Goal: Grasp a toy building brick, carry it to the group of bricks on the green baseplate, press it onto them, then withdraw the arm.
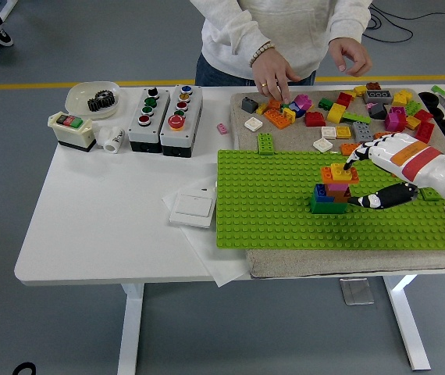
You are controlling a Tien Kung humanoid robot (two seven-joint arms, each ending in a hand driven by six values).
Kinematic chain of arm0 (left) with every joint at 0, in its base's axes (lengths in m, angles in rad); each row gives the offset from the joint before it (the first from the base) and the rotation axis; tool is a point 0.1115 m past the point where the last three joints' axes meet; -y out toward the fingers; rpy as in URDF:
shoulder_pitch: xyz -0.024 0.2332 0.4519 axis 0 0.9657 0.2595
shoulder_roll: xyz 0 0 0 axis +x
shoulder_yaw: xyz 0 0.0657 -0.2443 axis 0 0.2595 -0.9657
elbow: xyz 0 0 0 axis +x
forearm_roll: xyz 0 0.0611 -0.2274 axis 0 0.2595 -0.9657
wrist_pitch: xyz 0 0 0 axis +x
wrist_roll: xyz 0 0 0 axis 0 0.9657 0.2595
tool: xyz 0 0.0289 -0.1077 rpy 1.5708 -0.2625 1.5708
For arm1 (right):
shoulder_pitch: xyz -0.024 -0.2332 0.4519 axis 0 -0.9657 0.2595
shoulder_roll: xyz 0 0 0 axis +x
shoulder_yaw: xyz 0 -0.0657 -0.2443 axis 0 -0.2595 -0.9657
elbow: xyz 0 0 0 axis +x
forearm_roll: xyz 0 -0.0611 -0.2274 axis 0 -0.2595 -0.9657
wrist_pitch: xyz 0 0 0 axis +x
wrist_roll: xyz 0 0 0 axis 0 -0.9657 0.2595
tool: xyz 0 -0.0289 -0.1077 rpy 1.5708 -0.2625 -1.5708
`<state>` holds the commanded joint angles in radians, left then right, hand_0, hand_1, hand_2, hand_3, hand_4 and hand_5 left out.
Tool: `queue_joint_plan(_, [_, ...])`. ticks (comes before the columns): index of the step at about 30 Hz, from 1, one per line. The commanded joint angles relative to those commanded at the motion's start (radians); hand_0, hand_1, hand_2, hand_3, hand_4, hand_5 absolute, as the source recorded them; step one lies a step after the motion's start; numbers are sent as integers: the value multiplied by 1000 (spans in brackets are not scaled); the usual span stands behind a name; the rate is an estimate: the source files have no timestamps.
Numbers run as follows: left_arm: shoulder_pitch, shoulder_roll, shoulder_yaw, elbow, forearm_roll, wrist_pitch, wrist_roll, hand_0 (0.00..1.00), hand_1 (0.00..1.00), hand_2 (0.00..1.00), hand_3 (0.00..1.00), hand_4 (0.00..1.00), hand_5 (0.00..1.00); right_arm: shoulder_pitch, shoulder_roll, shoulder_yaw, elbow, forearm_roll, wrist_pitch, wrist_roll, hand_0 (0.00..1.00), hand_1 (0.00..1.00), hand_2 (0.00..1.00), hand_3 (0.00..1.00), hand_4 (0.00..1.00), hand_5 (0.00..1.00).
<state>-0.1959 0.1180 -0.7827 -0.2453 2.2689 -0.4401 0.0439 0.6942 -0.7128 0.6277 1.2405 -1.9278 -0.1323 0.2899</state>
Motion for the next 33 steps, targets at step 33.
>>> queue_joint_plan(33, [7,0,-2,-1,0,-7,-5,824,826,800,613,693,607,-2,-6,25,16,38,-11,8,661,655,716,626,868,541])
